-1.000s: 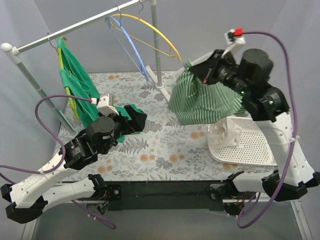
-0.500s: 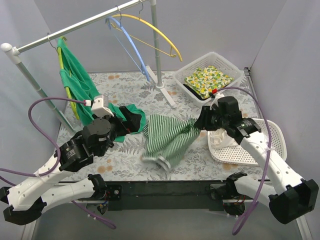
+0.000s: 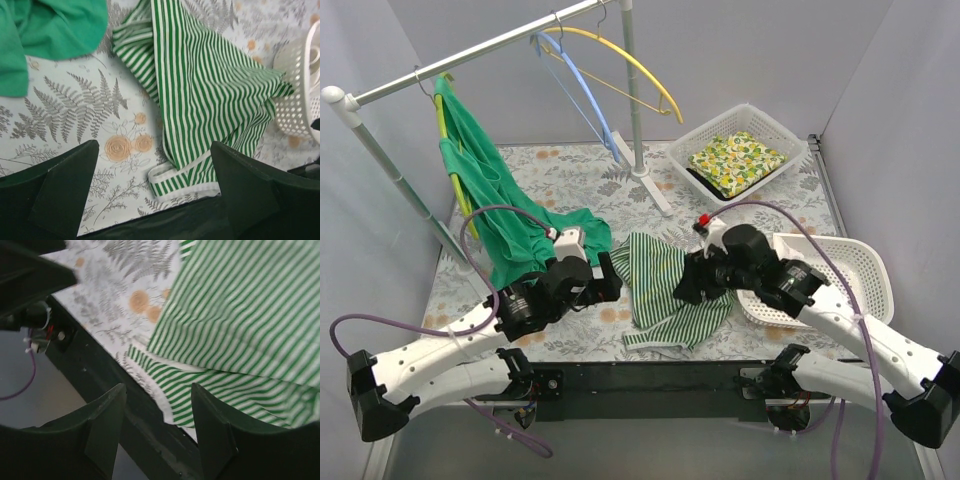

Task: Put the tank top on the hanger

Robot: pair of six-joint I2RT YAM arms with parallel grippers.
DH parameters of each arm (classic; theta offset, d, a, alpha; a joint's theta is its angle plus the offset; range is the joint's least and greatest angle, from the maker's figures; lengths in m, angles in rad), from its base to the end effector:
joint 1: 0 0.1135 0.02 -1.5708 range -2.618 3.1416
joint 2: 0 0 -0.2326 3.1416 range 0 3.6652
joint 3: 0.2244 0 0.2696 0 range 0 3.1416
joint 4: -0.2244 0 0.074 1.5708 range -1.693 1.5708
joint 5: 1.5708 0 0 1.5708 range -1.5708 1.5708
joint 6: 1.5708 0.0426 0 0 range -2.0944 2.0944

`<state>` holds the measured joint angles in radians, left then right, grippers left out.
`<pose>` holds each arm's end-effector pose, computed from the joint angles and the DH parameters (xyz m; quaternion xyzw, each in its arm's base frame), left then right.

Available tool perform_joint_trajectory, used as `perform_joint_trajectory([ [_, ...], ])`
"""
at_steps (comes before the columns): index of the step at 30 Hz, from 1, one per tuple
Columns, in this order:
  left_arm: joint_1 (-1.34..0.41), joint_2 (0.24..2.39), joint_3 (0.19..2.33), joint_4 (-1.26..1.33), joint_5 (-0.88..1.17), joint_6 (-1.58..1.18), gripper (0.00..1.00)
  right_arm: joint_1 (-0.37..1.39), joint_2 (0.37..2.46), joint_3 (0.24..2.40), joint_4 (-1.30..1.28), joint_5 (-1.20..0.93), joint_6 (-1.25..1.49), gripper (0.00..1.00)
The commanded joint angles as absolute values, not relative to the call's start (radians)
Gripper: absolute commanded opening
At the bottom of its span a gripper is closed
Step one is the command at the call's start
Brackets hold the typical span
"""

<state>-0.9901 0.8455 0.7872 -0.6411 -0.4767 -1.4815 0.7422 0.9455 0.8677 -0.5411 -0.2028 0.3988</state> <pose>0.1355 -0.1709 0.2601 -0.3109 0.8303 -0.3169 0.3370 0.1746 0.1718 0.2743 -0.1968 0.8634 0.3219 0.3350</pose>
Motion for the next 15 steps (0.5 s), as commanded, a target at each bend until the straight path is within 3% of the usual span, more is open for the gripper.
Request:
perform_joint_trajectory([
  [1,-0.988,0.876,0.701,-0.529,-0.284,-1.482,0.90,0.934,0.920,0.769,-0.413,-0.121,0.483,0.62],
  [4,-0.989,0.952,0.660,-0.457,-0.187,-1.482,0.79,1.052,0.933,0.701,-0.309,-0.104,0.523,0.60],
  [8,-0.988,1.043,0.643,-0.402,-0.118,-1.494,0.71,1.260,1.087,0.718,-0.256,0.074,0.514,0.60],
  [11,-0.989,1.078,0.637,-0.403,-0.062,-1.485,0.64,1.290,1.166,0.770,-0.340,0.199,0.514,0.59],
  [15,-0.988,1.058,0.583,-0.396,-0.034,-1.505,0.66,1.290,1.175,0.753,-0.296,0.193,0.494,0.62],
])
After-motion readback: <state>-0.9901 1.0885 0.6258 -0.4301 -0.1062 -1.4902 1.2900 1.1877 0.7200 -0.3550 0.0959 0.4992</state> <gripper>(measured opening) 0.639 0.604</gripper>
